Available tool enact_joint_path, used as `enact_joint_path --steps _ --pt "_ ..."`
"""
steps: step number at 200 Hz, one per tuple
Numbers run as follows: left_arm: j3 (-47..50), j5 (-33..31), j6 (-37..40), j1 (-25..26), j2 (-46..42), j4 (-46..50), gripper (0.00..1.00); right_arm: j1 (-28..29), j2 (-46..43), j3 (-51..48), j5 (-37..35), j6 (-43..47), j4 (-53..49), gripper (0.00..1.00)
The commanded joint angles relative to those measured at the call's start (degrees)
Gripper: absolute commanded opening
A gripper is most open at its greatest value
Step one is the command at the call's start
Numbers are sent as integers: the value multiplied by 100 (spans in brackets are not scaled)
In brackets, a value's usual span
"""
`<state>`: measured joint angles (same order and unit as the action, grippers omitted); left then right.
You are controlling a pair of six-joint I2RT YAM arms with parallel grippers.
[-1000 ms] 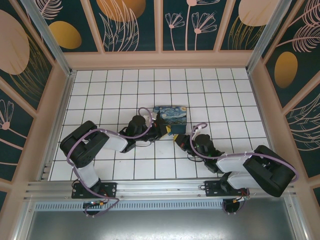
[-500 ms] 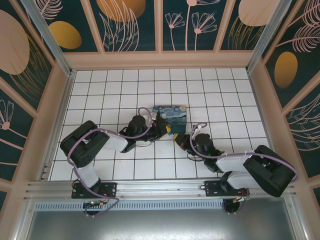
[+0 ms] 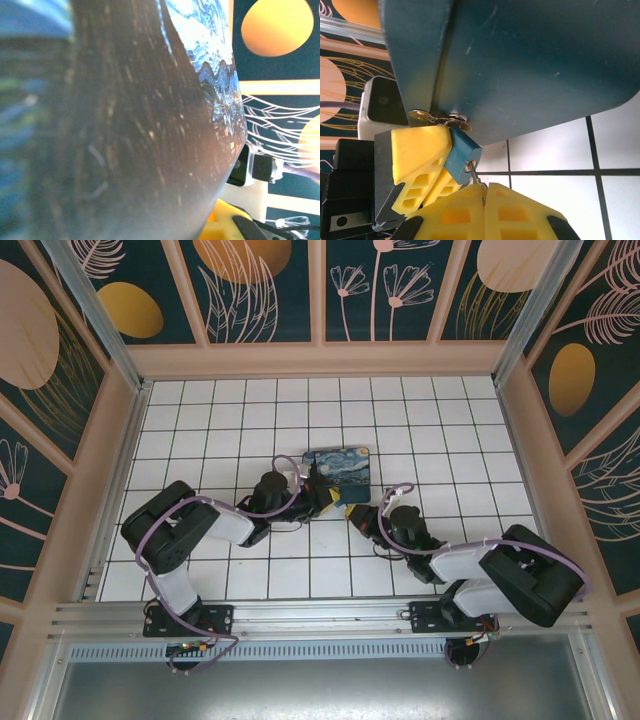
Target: Unlock a padlock with a key
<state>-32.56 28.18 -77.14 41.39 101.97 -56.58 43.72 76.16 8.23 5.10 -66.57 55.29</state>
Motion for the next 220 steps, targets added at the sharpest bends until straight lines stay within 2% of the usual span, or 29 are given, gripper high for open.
enact_joint_path --steps 1,46,80,144,177,220 --pt "102 408 -701 65 84 -999 0 -120 122 -5 51 51 940 0" --pt "258 326 -1130 68 180 -1569 0 -163 187 116 134 95 1210 0" --pt "258 307 -1090 63 179 -1561 0 -163 348 282 290 56 1310 0" --pt "34 109 48 65 -168 -89 0 -163 531 655 544 6 1348 0" --pt "-14 184 203 69 -169 -12 0 -232 733 906 660 90 1222 0" --pt "-21 204 402 80 -226 178 0 -487 1160 882 980 -50 1938 0"
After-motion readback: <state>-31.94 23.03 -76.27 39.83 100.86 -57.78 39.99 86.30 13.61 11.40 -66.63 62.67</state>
